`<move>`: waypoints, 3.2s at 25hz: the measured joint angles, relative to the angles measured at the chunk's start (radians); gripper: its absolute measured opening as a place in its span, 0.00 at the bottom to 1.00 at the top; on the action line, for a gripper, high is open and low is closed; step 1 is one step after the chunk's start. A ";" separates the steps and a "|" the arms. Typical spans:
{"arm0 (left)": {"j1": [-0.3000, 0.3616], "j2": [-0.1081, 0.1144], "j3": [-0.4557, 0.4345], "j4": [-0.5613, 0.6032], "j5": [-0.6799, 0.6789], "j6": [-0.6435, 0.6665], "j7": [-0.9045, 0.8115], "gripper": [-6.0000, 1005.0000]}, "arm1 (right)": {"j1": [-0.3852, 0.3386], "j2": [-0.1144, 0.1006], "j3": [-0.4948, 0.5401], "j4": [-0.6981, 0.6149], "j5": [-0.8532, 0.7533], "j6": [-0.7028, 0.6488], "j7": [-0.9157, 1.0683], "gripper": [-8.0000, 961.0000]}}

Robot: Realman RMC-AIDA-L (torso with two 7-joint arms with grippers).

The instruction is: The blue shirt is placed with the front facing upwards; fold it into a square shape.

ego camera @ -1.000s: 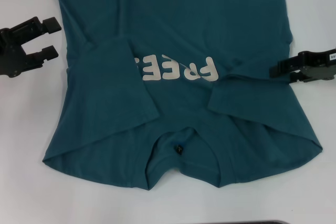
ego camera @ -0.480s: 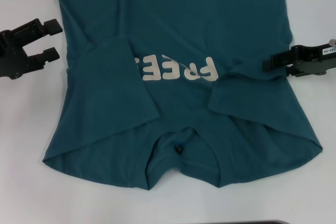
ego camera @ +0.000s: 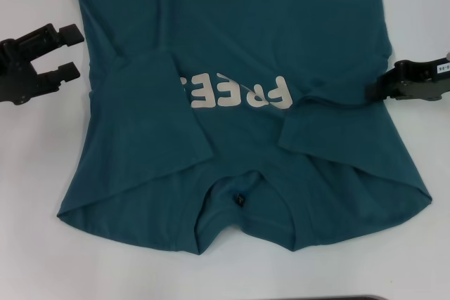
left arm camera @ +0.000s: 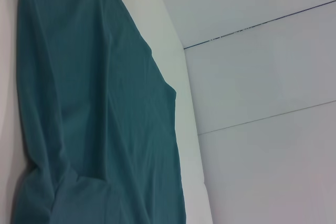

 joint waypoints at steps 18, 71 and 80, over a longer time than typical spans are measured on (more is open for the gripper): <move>0.000 0.000 -0.010 0.000 0.000 0.000 0.000 0.93 | 0.007 -0.014 0.030 -0.065 0.070 -0.020 -0.007 0.05; 0.015 0.030 -0.025 0.022 -0.071 0.150 0.146 0.90 | 0.018 -0.069 0.066 0.029 0.285 -0.081 -0.214 0.69; 0.092 0.068 0.001 0.018 -0.022 0.265 0.110 0.89 | -0.020 -0.065 0.077 0.019 0.287 -0.254 -0.229 0.97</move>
